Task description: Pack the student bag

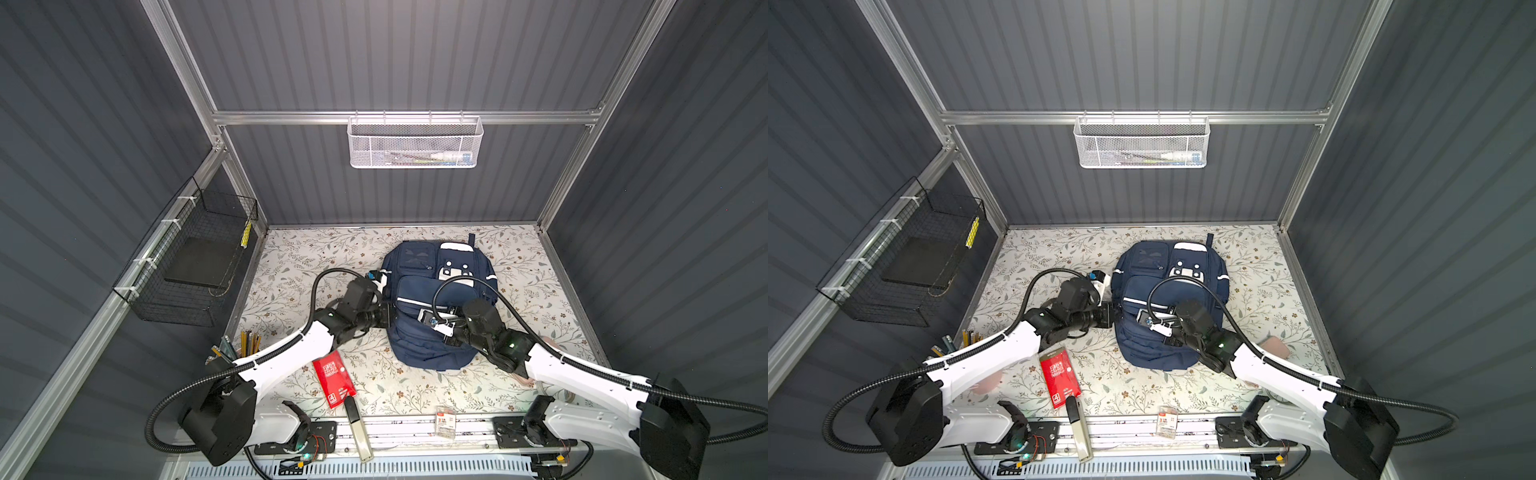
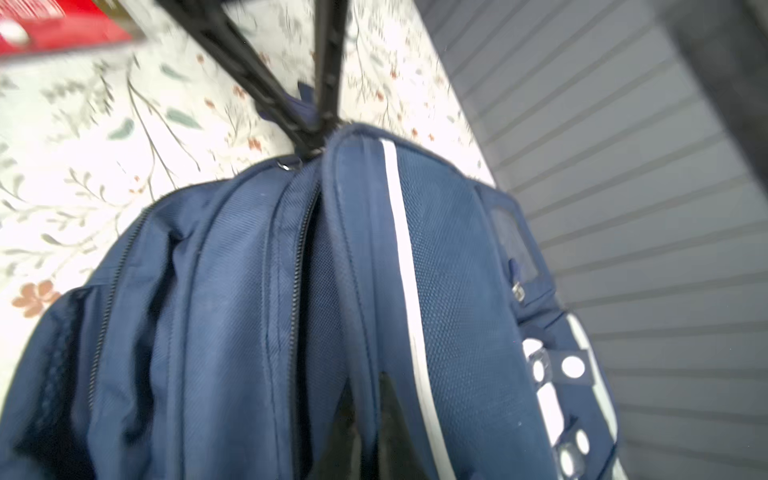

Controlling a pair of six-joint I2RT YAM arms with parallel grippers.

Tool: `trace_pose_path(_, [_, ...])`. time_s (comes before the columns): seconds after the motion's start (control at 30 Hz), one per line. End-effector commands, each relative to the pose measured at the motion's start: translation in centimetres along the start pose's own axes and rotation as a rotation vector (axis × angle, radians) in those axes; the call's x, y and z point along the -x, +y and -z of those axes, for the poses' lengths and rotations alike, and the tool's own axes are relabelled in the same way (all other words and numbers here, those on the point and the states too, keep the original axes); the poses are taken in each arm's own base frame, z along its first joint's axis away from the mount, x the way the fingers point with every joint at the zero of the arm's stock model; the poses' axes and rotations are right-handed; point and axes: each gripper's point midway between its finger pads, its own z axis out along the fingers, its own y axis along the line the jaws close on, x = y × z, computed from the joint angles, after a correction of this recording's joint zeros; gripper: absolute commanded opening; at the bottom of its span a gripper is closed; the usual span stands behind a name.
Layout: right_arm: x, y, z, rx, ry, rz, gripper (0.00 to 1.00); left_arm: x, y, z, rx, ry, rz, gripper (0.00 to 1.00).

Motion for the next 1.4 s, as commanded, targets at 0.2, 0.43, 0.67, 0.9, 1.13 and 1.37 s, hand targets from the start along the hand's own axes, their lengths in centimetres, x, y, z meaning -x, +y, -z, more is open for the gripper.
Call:
trace_pose_path(0.2, [-3.1, -1.2, 0.1, -0.036, 0.091, -0.040, 0.00, 6.1, 4.6, 0.2, 0.066, -0.154, 0.025, 0.00])
trace_pose_path(0.43, [-0.7, -1.7, -2.2, -0.012, 0.047, -0.066, 0.30, -0.3, -2.1, -0.2, -0.054, -0.047, -0.007, 0.00])
trace_pose_path(0.67, [1.2, -1.1, -5.9, -0.149, 0.086, 0.014, 0.34, -0.6, -4.0, 0.9, -0.099, -0.077, 0.024, 0.00])
trace_pose_path(0.9, [3.5, 0.1, -8.6, -0.239, 0.105, 0.099, 0.23, -0.8, -4.7, 1.0, -0.129, -0.059, 0.019, 0.00])
trace_pose_path(1.13, [3.0, 6.0, -5.3, 0.136, -0.069, 0.109, 0.00, 2.2, -2.8, 3.1, 0.027, -0.036, -0.160, 0.01])
trace_pose_path(1.37, [1.8, 6.0, -3.4, 0.244, -0.058, 0.132, 0.00, 5.8, 4.9, 2.7, 0.138, -0.053, -0.080, 0.03])
